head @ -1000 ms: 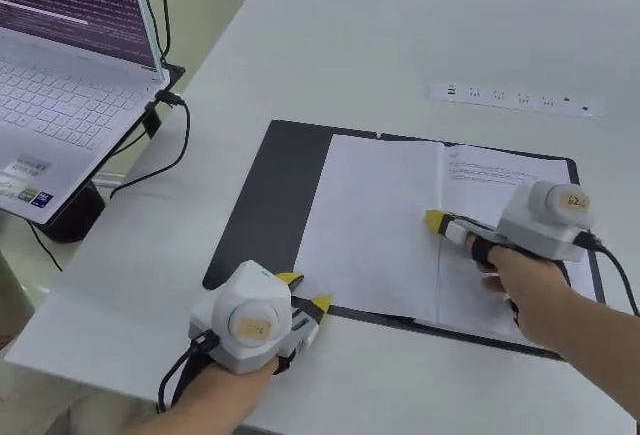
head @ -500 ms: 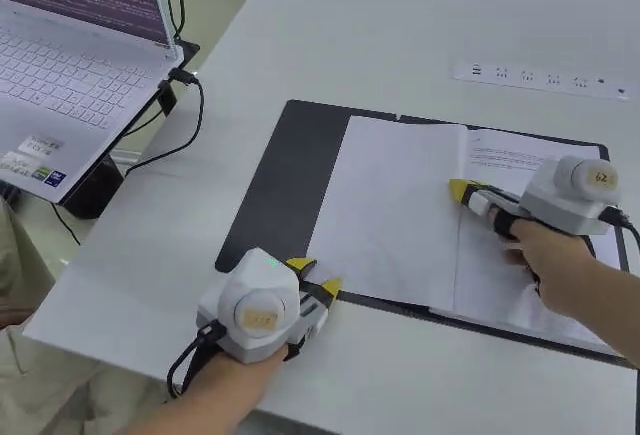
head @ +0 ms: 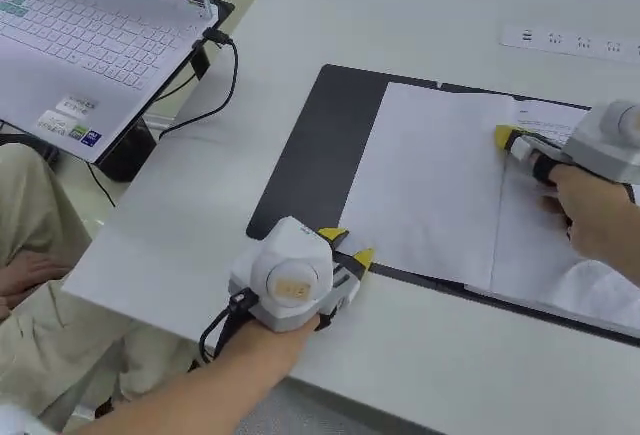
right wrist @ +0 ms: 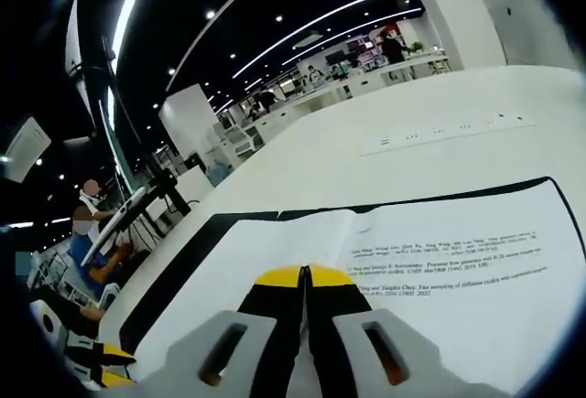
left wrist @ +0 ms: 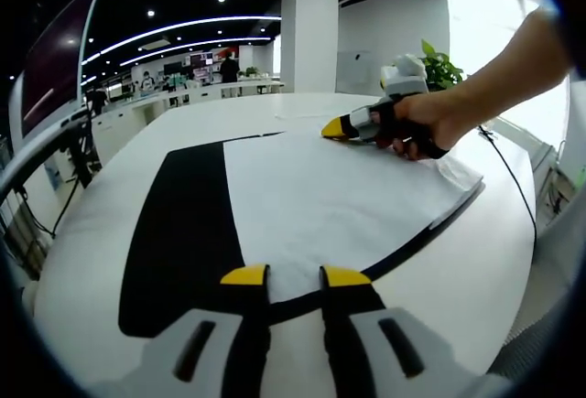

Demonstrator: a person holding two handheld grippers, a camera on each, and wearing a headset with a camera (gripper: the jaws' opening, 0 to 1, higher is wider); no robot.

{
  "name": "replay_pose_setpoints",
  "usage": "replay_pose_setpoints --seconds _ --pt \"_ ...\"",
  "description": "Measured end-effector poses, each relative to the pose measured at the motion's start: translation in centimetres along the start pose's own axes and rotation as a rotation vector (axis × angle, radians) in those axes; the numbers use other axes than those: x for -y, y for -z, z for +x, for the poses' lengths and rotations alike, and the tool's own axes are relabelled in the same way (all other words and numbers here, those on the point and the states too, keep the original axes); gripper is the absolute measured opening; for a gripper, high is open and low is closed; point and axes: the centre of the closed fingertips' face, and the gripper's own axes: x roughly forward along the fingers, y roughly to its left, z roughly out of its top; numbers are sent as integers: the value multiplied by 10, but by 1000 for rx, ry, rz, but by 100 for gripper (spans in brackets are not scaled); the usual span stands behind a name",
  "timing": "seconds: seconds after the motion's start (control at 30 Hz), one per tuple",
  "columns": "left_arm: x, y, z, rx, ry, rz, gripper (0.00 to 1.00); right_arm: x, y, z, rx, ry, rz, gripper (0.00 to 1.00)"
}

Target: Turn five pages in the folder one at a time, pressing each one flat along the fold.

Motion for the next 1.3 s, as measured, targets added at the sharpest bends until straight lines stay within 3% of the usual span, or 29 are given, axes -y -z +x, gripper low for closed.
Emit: replay_pose_setpoints --seconds 0.3,0.53,0.77,1.07,1.3 --pt "0 0 0 8 2 -1 20 10 -19 16 38 50 -23 0" --pt "0 1 0 8 0 -3 20 41 -30 38 82 71 58 0" --pt "0 1 0 10 -2 -2 20 48 -28 42 67 78 74 0" --pt "0 1 0 11 -3 -7 20 40 -12 27 48 40 108 0" --pt "0 1 1 15 -4 -6 20 11 5 1 13 -8 85 0"
